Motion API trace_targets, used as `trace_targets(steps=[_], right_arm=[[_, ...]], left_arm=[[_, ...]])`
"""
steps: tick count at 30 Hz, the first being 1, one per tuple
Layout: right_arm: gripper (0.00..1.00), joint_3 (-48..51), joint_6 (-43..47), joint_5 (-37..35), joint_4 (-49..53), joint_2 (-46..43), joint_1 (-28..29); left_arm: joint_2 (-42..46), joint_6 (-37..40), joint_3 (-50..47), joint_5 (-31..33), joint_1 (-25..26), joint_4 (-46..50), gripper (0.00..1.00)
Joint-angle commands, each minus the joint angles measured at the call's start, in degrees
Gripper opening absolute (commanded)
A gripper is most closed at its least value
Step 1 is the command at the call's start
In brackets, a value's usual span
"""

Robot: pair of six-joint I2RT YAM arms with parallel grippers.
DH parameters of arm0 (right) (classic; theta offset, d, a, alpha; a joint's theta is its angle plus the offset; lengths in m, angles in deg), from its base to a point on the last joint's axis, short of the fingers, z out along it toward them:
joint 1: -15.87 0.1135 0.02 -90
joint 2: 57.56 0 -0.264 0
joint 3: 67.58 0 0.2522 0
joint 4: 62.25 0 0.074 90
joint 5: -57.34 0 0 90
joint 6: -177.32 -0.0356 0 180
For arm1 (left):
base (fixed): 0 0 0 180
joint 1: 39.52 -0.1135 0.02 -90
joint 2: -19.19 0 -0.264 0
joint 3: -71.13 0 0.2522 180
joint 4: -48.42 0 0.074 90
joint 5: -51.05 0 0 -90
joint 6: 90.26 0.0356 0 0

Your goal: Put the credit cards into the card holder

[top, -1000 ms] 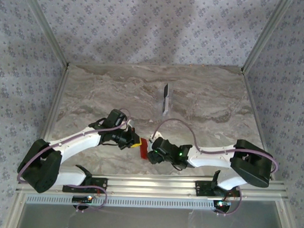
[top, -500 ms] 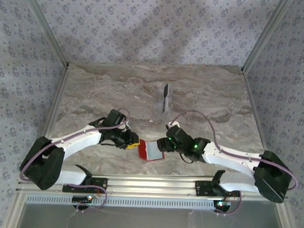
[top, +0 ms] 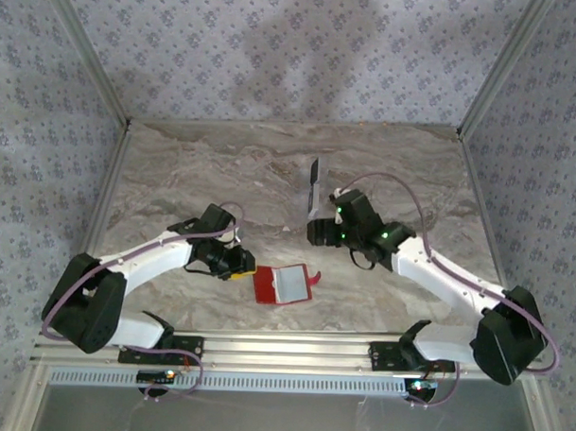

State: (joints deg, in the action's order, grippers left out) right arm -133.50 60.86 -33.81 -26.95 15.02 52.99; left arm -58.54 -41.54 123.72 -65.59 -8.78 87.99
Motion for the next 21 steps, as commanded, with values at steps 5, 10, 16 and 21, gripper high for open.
trace_targets(steps=[5,10,16,21], right_arm=[[0.80,-15.6,6.3,2.9,8.4,14.8,-7.0],[0.81,-27.8,9.4,-0.9,15.7,24.2,-7.2],[0.86,-33.7,10.8,-2.5,18.0,31.5,-7.2],[0.93,-38.4,11.7,-11.3,21.5,36.9,-5.9]], left_arm=[[0.5,3.5,-0.8,2.4,-0.2,0.1,0.37],[0.5,3.1,-2.3,0.9,-0.2,-2.3,0.37],[2.0,1.5,-4.5,-1.0,-0.2,-5.2,0.32],[4.4,1.0,-5.8,0.1,-0.2,-5.4,0.32]])
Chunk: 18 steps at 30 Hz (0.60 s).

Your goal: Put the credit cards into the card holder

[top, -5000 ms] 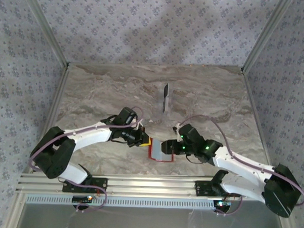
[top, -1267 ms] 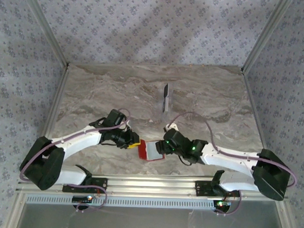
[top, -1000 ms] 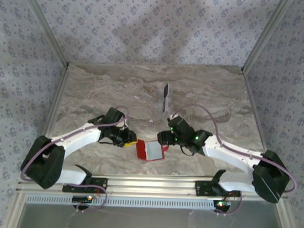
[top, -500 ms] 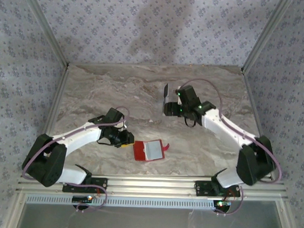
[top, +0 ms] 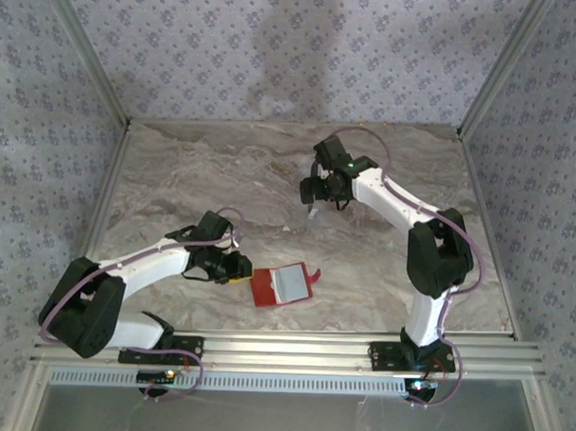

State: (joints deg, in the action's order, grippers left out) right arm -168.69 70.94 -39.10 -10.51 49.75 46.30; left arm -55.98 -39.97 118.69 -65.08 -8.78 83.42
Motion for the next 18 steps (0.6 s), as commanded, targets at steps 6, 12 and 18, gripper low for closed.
trace_targets(steps=[6,12,18], right_arm=[[0.94,-5.6,3.5,-13.9,8.4,4.8,2.0],[0.91,-6.4,5.1,-19.6,9.2,5.0,2.8],[0.90,-7.6,5.7,-23.9,12.5,5.6,4.5]], left_arm=[[1.9,0.1,-0.8,-0.5,-0.2,-0.3,0.32],[1.5,0.3,-0.2,-3.2,-0.2,-0.8,0.27],[0.9,1.0,0.4,-3.8,-0.2,-1.0,0.22]])
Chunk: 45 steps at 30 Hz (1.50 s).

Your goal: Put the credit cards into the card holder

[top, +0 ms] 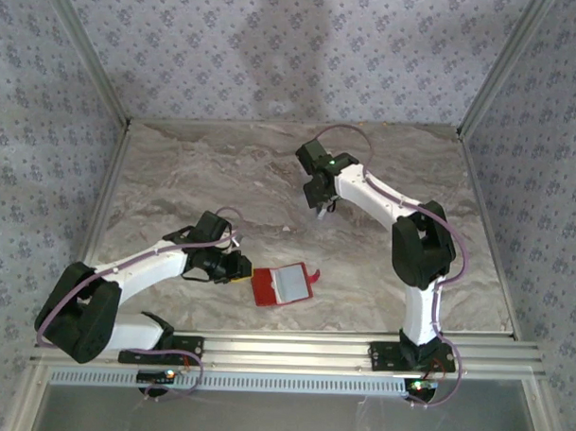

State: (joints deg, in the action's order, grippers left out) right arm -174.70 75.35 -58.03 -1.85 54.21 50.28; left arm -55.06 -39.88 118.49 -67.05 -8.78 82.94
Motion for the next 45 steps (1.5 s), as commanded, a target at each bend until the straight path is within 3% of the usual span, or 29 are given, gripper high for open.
trace_targets(steps=[1,10,20,45], right_arm=[[0.89,-1.6,1.4,-5.2,3.8,1.2,0.5],[0.81,-2.1,1.5,-6.0,4.8,1.4,0.6],[0.49,-2.7,2.0,-6.5,5.8,2.1,1.3],[0.09,-2.5,2.0,-5.7,5.4,1.2,1.8]], left_arm=[[-0.2,1.1,0.5,-1.9,-0.2,-0.5,0.22],[-0.1,1.8,0.8,-1.7,-0.2,0.3,0.20],[-0.1,1.8,0.9,-2.1,-0.2,1.0,0.20],[-0.1,2.4,-0.6,-2.1,-0.2,1.3,0.21]])
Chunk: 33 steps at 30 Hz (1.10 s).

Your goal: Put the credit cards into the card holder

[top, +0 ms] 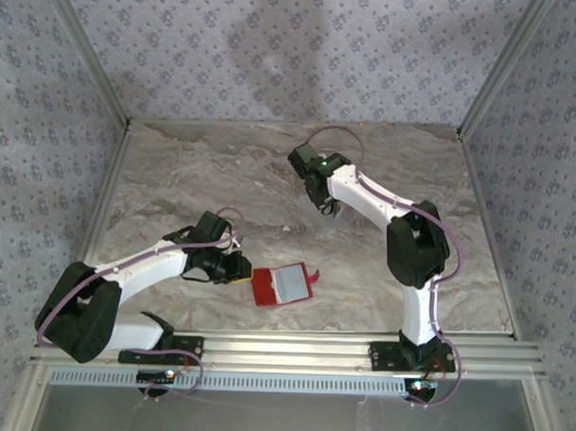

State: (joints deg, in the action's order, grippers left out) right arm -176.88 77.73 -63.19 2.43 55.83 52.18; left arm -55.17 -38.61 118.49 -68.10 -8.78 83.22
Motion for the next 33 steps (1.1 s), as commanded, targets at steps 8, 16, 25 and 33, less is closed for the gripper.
trace_targets(steps=[8,16,25,33], right_arm=[[0.03,1.4,-3.4,12.0,-1.3,-4.5,-1.4],[0.00,6.6,-5.1,19.1,-6.5,-13.4,-2.0],[0.00,19.6,-5.1,33.3,-18.4,-27.0,-1.6],[0.00,39.9,-17.0,51.6,-32.0,-37.1,0.2]], left_arm=[[-0.8,1.8,-0.3,-0.9,-0.2,1.2,0.20],[-2.4,2.5,1.8,-0.9,-0.2,0.6,0.14],[-10.0,6.7,7.8,-1.6,-1.7,0.1,0.14],[-12.6,4.6,13.2,-1.3,-2.5,1.9,0.29]])
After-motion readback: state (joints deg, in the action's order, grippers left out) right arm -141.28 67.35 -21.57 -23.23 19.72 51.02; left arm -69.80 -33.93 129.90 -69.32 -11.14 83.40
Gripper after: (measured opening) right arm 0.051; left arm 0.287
